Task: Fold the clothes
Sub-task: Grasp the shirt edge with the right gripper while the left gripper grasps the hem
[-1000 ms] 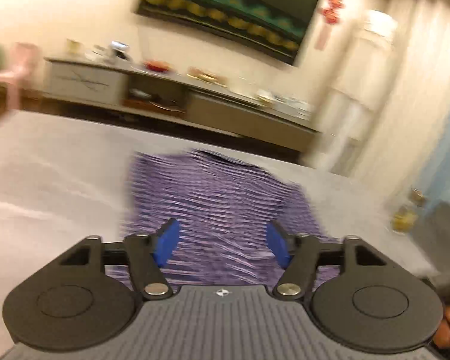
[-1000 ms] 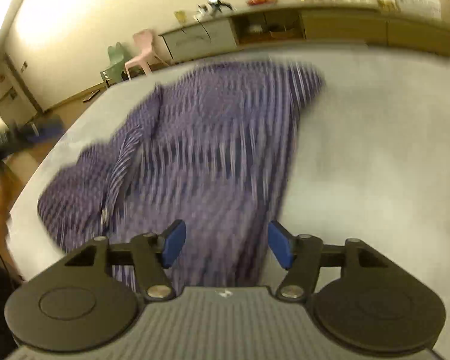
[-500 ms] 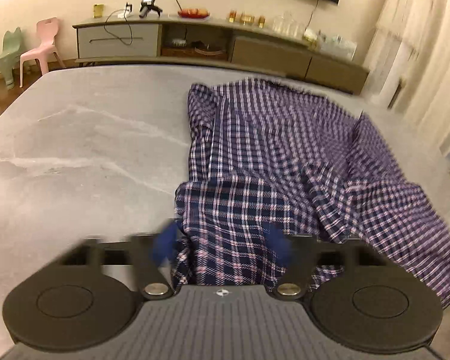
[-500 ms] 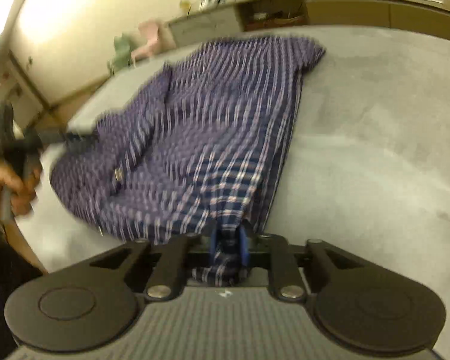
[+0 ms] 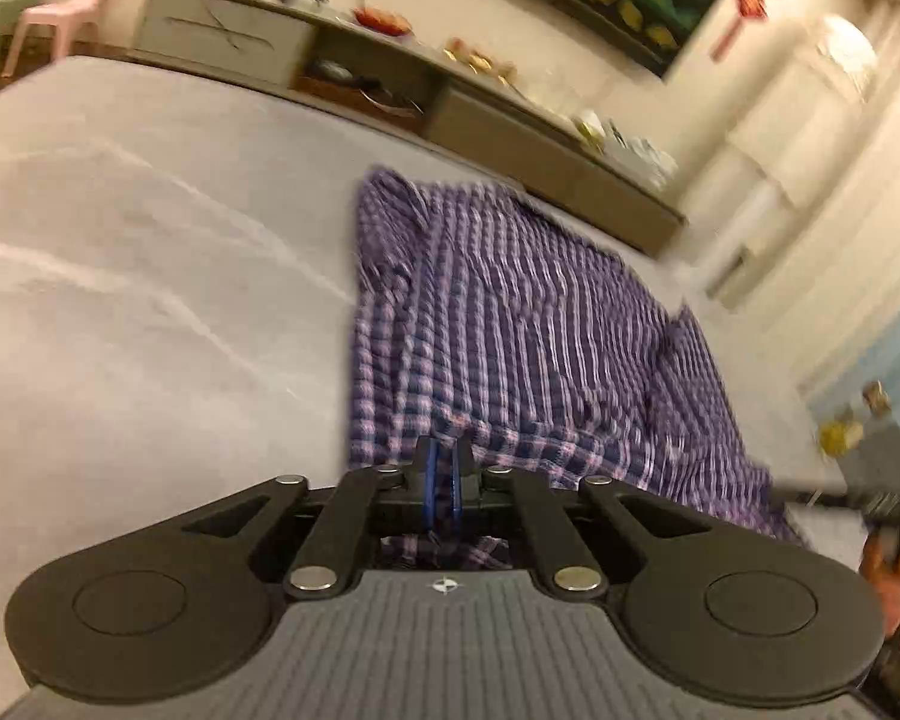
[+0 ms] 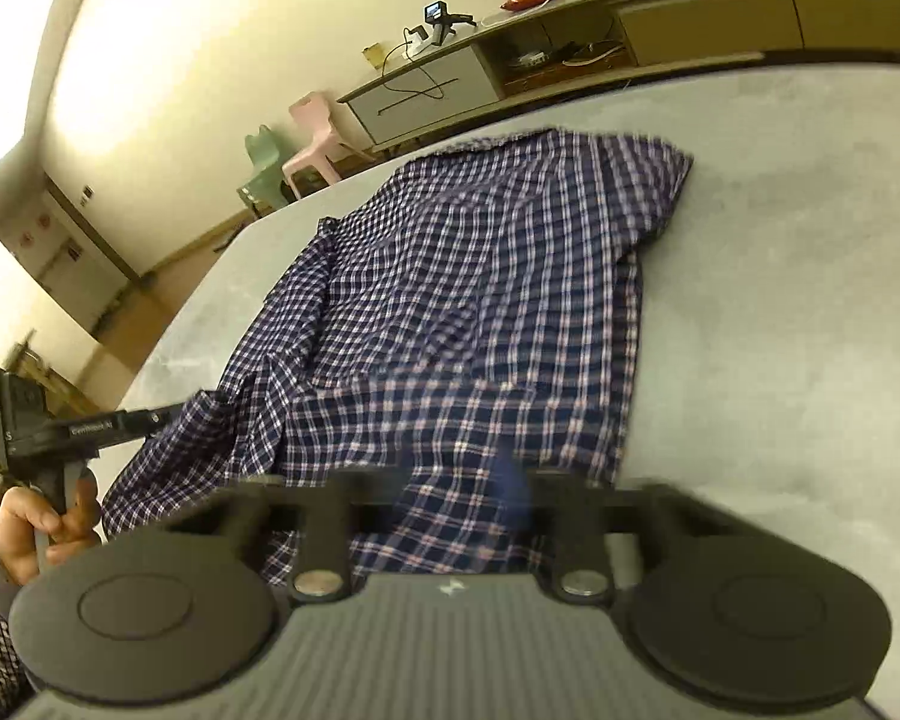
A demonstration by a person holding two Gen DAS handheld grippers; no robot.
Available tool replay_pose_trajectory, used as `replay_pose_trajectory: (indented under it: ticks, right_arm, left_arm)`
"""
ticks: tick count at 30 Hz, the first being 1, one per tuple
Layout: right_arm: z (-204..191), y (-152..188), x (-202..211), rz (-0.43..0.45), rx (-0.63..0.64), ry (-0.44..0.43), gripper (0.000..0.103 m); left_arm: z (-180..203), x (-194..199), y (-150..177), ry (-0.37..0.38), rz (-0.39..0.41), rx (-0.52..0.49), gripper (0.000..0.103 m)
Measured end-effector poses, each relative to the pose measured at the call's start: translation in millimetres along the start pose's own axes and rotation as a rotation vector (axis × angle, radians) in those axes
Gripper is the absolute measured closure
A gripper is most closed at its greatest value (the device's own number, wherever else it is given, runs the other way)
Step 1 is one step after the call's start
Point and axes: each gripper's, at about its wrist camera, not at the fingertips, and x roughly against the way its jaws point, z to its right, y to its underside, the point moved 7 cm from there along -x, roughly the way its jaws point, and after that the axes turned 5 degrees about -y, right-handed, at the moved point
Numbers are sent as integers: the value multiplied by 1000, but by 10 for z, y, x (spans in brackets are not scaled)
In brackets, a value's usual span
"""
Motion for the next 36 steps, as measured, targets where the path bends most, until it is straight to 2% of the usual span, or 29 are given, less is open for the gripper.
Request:
replay_pose_trajectory:
  ticks: [1, 2, 3, 4, 6, 10, 11, 13, 14, 15, 17, 19, 20, 23, 26, 28, 29, 30, 31, 32, 33, 34, 36]
  right_arm:
    - [20, -59, -38, 4, -6, -8, 99]
    - [65, -31, -58, -6, -11, 8, 101]
    - [59, -24, -47, -8, -4, 18, 101]
    - [52, -17, -35, -9, 3, 27, 102]
    - [34, -46, -3, 7, 4, 35, 102]
    - [26, -106, 100, 52, 4, 43, 101]
    - [41, -110, 107, 55, 0, 48, 101]
    - [72, -116, 121, 59, -8, 56, 101]
    - [76, -115, 133, 63, -7, 52, 102]
    - [79, -115, 146, 67, -5, 48, 102]
    - [39, -134, 190, 91, -6, 18, 102]
    - [-5, -156, 231, 113, -10, -20, 102]
    - [-4, -151, 221, 112, -14, -22, 102]
    - [46, -114, 144, 88, -27, 9, 102]
    - [130, -67, 66, 63, -38, 54, 102]
    - [165, -57, 48, 61, -49, 62, 102]
    - [142, -86, 105, 84, -44, 66, 99]
    - [118, -116, 163, 108, -38, 70, 97]
    - [94, -146, 223, 132, -32, 74, 93]
    - [41, -178, 293, 153, -6, 79, 91]
    - [-72, -197, 348, 165, 24, 75, 90]
    - [-188, -216, 402, 177, 55, 70, 85]
    - [-560, -210, 396, 138, 157, 31, 68]
  left_arm:
    - [50, 134, -34, 0, 29, -26, 78]
    - [82, 265, -45, -9, 54, -46, 41]
    - [89, 366, -23, -36, 59, -58, 9]
    - [89, 457, 9, -68, 57, -68, 5]
    - [125, 554, 111, -94, 29, -108, 6]
    - [227, 437, 302, -127, -41, -220, 6]
    - [250, 383, 334, -129, -52, -242, 11]
    - [318, 299, 384, -112, -76, -280, 50]
    - [333, 259, 408, -98, -93, -286, 83]
    - [338, 250, 397, -55, -89, -262, 99]
    - [341, 269, 342, 51, -69, -192, 102]
    - [270, 251, 270, 149, -55, -89, 102]
    - [106, 160, 239, 184, -63, 25, 102]
    - [-427, -119, 360, 149, -141, 312, 102]
    - [-392, -42, 358, 153, -122, 313, 102]
    - [-306, 170, 272, 145, -67, 277, 99]
    - [-287, 291, 227, 129, -38, 256, 92]
    - [-278, 413, 182, 109, -9, 235, 71]
    - [-294, 503, 159, 73, 13, 222, 55]
    - [-320, 581, 143, 30, 32, 212, 29]
    - [-352, 599, 168, -3, 27, 204, 23]
    - [-386, 597, 208, -32, 13, 198, 23]
    - [-402, 600, 271, -63, -20, 174, 24]
